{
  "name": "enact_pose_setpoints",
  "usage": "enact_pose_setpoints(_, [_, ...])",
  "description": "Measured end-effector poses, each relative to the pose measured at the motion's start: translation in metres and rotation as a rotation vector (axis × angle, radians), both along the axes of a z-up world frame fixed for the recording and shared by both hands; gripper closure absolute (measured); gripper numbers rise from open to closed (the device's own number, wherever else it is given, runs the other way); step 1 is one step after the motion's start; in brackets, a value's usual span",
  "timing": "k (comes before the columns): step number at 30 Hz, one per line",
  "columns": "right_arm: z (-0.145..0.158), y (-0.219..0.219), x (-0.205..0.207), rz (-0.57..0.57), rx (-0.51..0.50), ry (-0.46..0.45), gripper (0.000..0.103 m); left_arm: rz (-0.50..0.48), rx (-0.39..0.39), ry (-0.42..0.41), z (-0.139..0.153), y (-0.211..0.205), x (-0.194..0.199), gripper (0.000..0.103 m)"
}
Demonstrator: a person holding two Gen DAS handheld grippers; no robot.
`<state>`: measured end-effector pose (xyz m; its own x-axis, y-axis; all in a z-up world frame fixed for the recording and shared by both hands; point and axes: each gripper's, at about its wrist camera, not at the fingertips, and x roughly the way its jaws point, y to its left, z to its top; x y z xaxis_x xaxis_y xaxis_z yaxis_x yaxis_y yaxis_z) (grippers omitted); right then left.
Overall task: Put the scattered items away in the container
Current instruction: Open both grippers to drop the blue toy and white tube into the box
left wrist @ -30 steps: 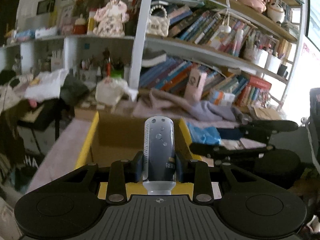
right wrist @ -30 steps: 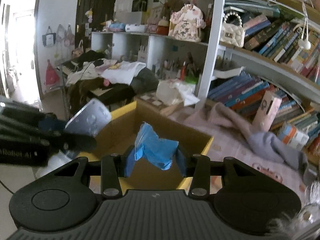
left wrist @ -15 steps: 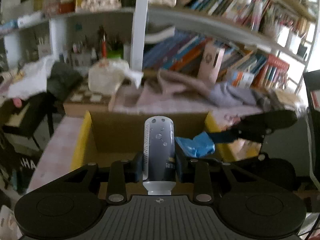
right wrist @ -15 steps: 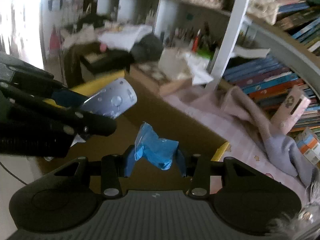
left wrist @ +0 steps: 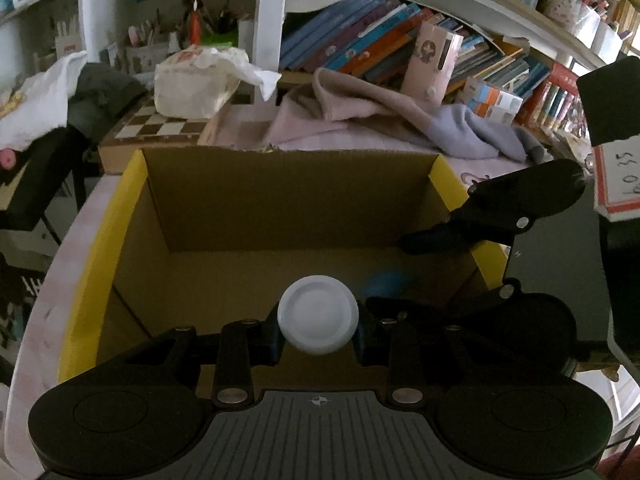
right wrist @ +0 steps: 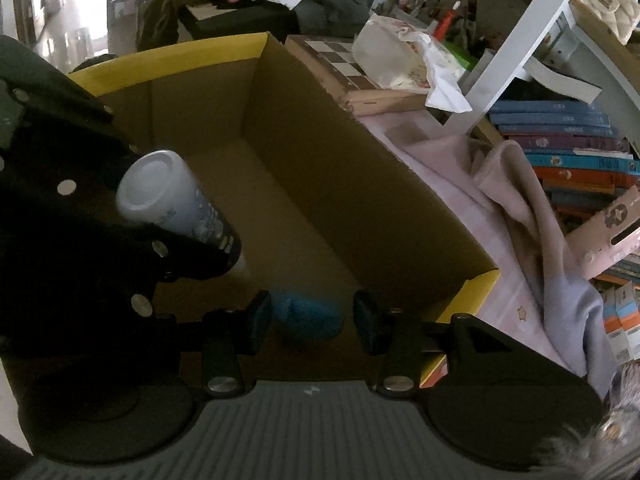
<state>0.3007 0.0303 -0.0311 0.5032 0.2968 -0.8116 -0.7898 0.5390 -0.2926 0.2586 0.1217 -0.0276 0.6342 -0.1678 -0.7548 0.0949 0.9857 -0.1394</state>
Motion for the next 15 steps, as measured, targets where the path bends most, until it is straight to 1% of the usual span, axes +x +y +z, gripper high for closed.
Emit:
enact_pose_setpoints(3, [0.0, 0.0, -0.001, 0.007, 0.007, 0.002, 0.053, -0.002, 0.003, 0.002, -0.001, 0.0, -0.001, 0.071])
enact_pose_setpoints(5, [0.001, 0.0, -0.002, 0.009, 0.016, 0.002, 0.051, -0.008, 0.009, -0.015, 0.002, 0.0, -0.004, 0.068])
enact_pose_setpoints(7, [0.004, -0.001, -0.005, 0.006, 0.032, -0.001, 0.048, 0.0, 0.012, -0.035, 0.008, 0.001, -0.007, 0.061])
enact_pose_setpoints(9, [0.01, -0.004, -0.008, -0.002, 0.062, -0.008, 0.04, 0.012, 0.012, -0.068, 0.016, 0.002, -0.011, 0.046])
enact_pose_setpoints(11, [0.019, -0.009, -0.013, -0.011, 0.103, -0.02, 0.038, 0.016, 0.007, -0.104, 0.026, 0.004, -0.017, 0.038])
enact_pose_setpoints(12, [0.024, -0.011, -0.016, -0.018, 0.121, -0.029, 0.037, 0.017, 0.009, -0.123, 0.032, 0.004, -0.021, 0.036])
enact_pose_setpoints(15, [0.041, -0.02, -0.026, -0.041, 0.173, -0.066, 0.036, 0.02, 0.021, -0.173, 0.047, 0.002, -0.033, 0.033])
